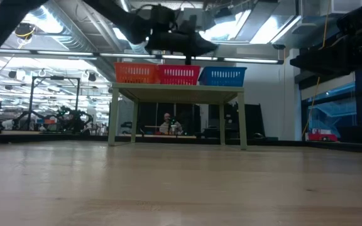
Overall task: Pick & Place Office Desk Supplies
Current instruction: Put the blue rubber band into the blue bin on the shelf, then return to Home Position
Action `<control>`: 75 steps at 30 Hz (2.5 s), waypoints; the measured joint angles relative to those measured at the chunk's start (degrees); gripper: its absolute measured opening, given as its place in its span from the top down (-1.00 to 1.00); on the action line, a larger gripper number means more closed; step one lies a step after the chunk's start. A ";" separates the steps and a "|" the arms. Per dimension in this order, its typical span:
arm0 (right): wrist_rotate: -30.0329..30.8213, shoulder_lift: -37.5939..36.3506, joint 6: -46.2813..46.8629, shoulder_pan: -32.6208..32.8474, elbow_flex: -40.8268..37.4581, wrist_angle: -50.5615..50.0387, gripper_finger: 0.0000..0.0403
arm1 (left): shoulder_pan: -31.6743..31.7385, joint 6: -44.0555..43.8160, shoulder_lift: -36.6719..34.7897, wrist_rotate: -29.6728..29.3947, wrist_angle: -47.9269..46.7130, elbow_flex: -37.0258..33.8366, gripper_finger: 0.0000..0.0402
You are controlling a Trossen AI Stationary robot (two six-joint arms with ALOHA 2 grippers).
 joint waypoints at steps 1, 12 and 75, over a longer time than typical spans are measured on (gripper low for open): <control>0.00 0.00 0.00 -0.02 -0.02 0.00 0.03 | -0.04 -0.21 0.84 0.16 0.01 0.47 0.99; 0.02 -0.02 -0.02 -0.02 -0.02 0.00 0.03 | -0.74 -0.79 3.02 -0.54 -1.72 0.64 0.80; 1.61 -0.01 -26.16 -0.17 -0.02 0.15 0.03 | 0.09 -6.64 0.42 5.14 0.29 0.57 0.42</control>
